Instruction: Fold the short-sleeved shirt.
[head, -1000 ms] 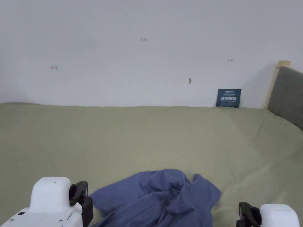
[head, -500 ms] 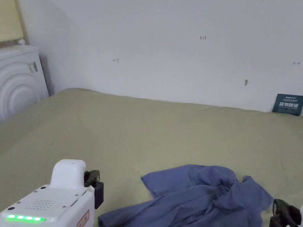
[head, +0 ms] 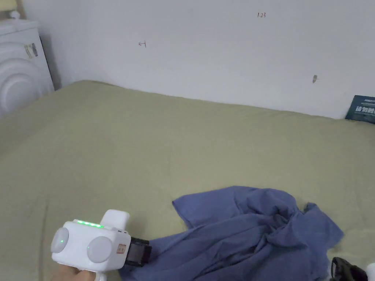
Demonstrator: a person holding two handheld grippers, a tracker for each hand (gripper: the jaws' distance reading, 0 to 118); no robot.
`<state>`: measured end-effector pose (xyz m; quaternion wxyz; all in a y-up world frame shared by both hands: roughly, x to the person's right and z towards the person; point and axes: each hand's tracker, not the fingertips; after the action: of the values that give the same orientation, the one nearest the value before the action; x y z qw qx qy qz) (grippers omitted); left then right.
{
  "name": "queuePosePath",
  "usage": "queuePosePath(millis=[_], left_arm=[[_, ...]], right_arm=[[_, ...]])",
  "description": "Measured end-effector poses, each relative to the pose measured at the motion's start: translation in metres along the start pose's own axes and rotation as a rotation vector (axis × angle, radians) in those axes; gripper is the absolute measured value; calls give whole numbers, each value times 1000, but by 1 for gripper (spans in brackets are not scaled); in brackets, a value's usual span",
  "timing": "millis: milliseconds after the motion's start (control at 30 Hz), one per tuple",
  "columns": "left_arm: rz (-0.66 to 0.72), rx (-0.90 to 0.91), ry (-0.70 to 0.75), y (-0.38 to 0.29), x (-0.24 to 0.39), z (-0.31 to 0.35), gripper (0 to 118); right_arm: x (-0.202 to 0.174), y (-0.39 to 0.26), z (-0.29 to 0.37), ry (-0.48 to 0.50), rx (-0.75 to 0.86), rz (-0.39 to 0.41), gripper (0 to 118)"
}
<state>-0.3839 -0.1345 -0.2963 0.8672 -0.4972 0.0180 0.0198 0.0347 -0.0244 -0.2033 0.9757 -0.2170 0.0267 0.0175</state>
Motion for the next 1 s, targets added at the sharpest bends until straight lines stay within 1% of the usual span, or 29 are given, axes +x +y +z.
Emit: queuePosePath(millis=[67, 100, 133, 167, 200, 233, 267, 300, 333, 400, 467, 500, 533, 567, 667, 700, 733, 767, 800, 867, 900, 933, 967, 1000], left_arm=[[-21, -60, 13, -2, 4, -25, 118], [-34, -87, 14, -2, 6, -27, 113], [-40, -81, 21, -2, 9, -27, 96], [-45, -68, 18, -3, 12, -24, 90], [-56, -57, 32, -3, 14, -17, 75], [-61, -20, 0, 0, 14, -5, 36], [-53, 16, -15, 0, 14, -3, 1], [-32, 32, -17, -1, 15, -4, 1], [-48, -18, -27, 0, 16, -9, 1], [-57, -4, -32, 1, 16, -8, 1], [-65, -9, -31, -1, 14, -16, 1], [-53, -9, -37, 2, 12, -14, 1], [-48, -15, -49, 1, 10, -16, 1], [-50, -11, -50, -1, 10, -17, 1], [-38, -9, -62, 1, 7, -14, 1], [-32, -12, -66, 0, 6, -15, 1], [-33, -11, -60, -1, 4, -16, 1], [-33, -11, -64, 2, 8, -10, 1], [-31, -12, -66, 1, 8, -9, 1], [-31, -10, -65, -2, 8, -9, 1], [-38, -11, -63, 1, 11, -7, 1], [-39, -10, -61, 1, 12, -7, 1], [-42, -10, -59, 0, 12, -6, 1], [-42, -12, -60, -1, 12, -6, 1]], right_arm=[[4, -2, -8, -4, -23, -7, 3], [7, -3, -13, -7, -37, -12, 3], [10, -5, -19, -6, -55, -16, 3], [15, -8, -24, -5, -69, -24, 3], [20, -10, -29, -6, -84, -30, 3], [24, -11, -33, -19, -102, -21, 3], [29, -13, -38, -41, -109, -12, 3], [36, -14, -43, -53, -112, -16, 3], [43, -13, -51, -57, -128, -29, 3], [59, -9, -68, -65, -141, -47, 3], [74, -1, -91, -97, -164, -27, 3], [82, 4, -108, -97, -175, -16, 3], [91, 9, -125, -99, -185, -21, 3], [102, 14, -146, -104, -201, -47, 3], [133, 22, -213, -31, -288, -150, 3], [142, 23, -231, -19, -317, -180, 9], [150, 25, -250, 10, -350, -199, 31], [155, 26, -262, 32, -381, -195, 69], [159, 26, -274, 26, -393, -173, 88], [159, 24, -294, 91, -459, -173, 87], [158, 21, -304, 85, -483, -152, 87], [157, 17, -311, 47, -513, -138, 87], [145, 16, -313, 32, -530, -131, 87], [142, 13, -319, 54, -523, -148, 87]])
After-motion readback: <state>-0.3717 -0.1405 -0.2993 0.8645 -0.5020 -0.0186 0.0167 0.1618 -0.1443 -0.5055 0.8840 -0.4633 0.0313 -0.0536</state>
